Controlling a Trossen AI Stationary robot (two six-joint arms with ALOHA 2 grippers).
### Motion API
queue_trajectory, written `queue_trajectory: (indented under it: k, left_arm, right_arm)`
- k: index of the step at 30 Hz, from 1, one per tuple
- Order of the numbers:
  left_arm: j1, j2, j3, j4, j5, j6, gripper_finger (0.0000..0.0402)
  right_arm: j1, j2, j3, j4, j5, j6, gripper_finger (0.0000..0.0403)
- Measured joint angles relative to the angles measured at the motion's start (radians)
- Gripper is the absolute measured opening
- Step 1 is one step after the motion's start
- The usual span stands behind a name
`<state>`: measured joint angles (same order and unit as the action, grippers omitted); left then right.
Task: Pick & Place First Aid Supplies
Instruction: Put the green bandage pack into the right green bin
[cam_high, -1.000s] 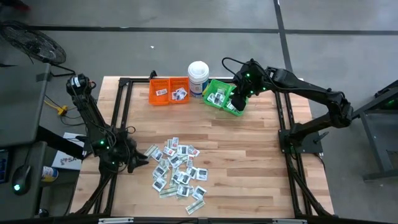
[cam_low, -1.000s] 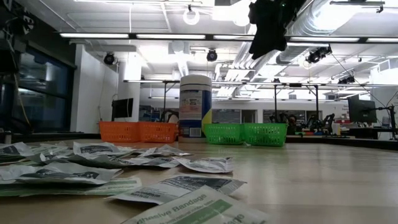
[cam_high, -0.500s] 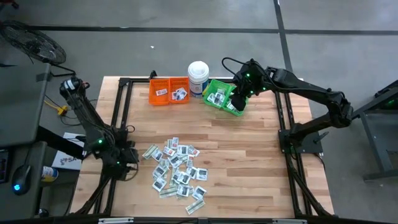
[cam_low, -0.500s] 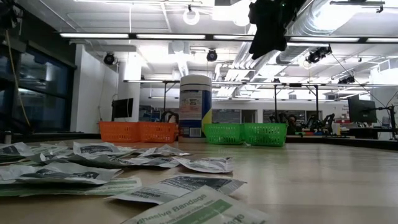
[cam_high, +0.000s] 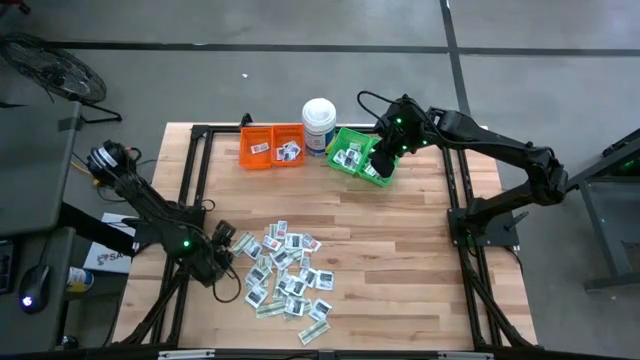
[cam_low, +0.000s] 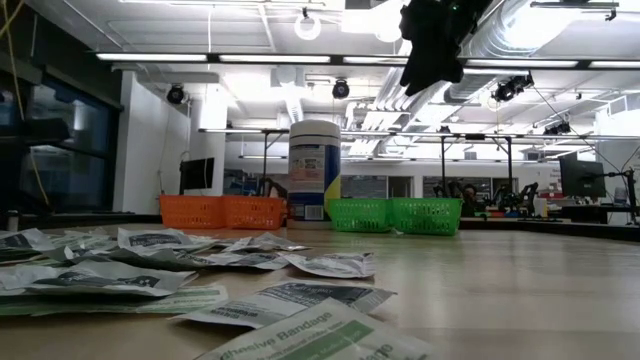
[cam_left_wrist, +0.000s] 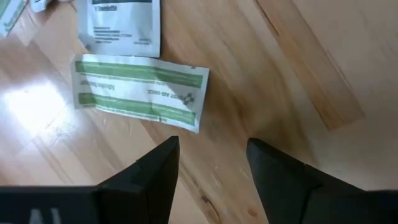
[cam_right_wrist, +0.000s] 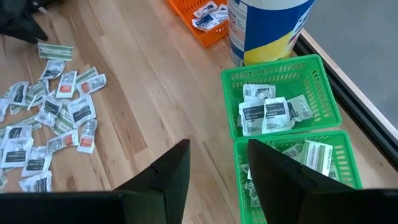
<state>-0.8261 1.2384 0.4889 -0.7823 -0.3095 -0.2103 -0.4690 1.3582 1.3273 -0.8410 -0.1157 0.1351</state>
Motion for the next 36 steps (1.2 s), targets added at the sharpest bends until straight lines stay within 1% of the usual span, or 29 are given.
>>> queue_trajectory:
  k: [3,8,9,10,11,13,15,19,23,26,28,33,36]
  left_arm:
    - [-0.001,0.025,-0.001,0.002,-0.045,-0.002,0.0192]
    - [-0.002,0.027,-0.004,0.005,-0.122,-0.002,0.0192]
    - [-0.002,0.028,-0.005,0.006,-0.149,-0.002,0.0192]
    - [0.000,0.029,-0.009,0.019,-0.218,0.005,0.0192]
    - [0.006,0.035,-0.013,0.004,-0.260,0.015,0.0192]
    - [0.001,0.028,-0.012,0.018,-0.298,0.028,0.0192]
    - [0.001,0.033,-0.018,0.028,-0.305,0.031,0.0192]
    - [0.002,0.030,-0.042,0.045,-0.261,0.012,0.0192]
    - [0.002,0.026,-0.043,0.047,-0.260,-0.043,0.0192]
    - [0.002,0.028,-0.033,0.048,-0.312,-0.082,0.0192]
    - [0.002,0.028,-0.019,0.060,-0.367,-0.129,0.0192]
    - [0.002,0.028,-0.008,0.055,-0.445,-0.321,0.0192]
    - [0.002,0.028,-0.007,0.038,-0.464,-0.443,0.0192]
  right_arm:
    - [0.000,0.000,0.000,0.000,0.000,0.018,0.0154]
    - [0.000,0.000,0.000,0.000,0.000,0.023,0.0154]
    - [0.000,0.000,0.000,0.000,0.000,0.023,0.0154]
    - [0.000,0.000,0.000,0.000,0.000,0.023,0.0154]
    - [0.000,0.000,0.000,0.000,0.000,0.023,0.0154]
    - [0.000,0.000,0.000,0.000,0.000,0.024,0.0154]
    - [0.001,0.000,0.000,0.000,0.001,0.035,0.0154]
    - [0.006,0.000,0.000,0.000,-0.007,0.064,0.0154]
    - [0.017,0.000,0.000,0.000,-0.014,0.094,0.0154]
    - [0.034,0.002,0.000,0.017,-0.007,0.128,0.0154]
    - [0.053,0.005,0.000,0.037,-0.012,0.124,0.0154]
    - [0.138,0.040,0.000,0.085,-0.021,0.074,0.0154]
    - [0.186,0.097,0.000,0.162,-0.006,0.132,0.0153]
